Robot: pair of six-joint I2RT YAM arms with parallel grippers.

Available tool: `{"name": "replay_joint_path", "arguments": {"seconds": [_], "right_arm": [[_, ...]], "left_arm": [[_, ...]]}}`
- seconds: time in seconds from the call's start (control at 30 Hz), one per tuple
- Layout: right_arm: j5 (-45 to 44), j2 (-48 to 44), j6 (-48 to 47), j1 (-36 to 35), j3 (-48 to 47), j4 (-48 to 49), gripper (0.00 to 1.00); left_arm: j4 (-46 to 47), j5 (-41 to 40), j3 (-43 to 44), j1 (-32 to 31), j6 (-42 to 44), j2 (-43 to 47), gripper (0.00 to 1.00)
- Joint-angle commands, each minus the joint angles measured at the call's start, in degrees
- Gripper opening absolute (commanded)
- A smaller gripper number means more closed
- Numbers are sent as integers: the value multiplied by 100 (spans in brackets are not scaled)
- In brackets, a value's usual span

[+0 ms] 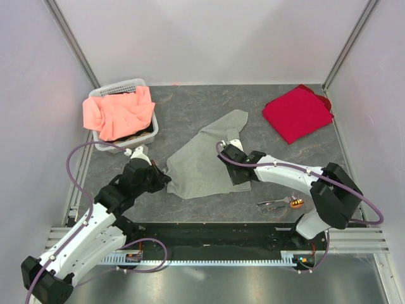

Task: Fold the napkin into a case and place the utensils inside
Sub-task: Flatten out the crumpled napkin at the center of the board.

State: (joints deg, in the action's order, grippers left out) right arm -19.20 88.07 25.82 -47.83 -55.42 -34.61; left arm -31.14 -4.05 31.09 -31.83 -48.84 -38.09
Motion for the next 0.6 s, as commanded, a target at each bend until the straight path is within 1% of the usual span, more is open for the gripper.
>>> {"name": "replay_joint_path", "arguments": {"seconds": [0.0, 0.13, 0.3, 0.5, 0.57], "right_arm": [[-75, 0, 195, -76, 101, 314, 41], [30, -106, 107, -147, 268, 385, 40], [312, -10, 81, -200, 426, 569, 40], [268, 87, 133, -200, 628, 684, 41], [171, 140, 107, -200, 646, 710, 39]], "left_arm": [[266, 106, -50, 19, -222, 117, 2], [266, 107, -86, 19, -214, 144, 2], [266, 63, -59, 19, -187, 126, 2], [266, 54, -42, 19, -161, 64, 2], [266, 36, -42, 19, -161, 64, 2]]}}
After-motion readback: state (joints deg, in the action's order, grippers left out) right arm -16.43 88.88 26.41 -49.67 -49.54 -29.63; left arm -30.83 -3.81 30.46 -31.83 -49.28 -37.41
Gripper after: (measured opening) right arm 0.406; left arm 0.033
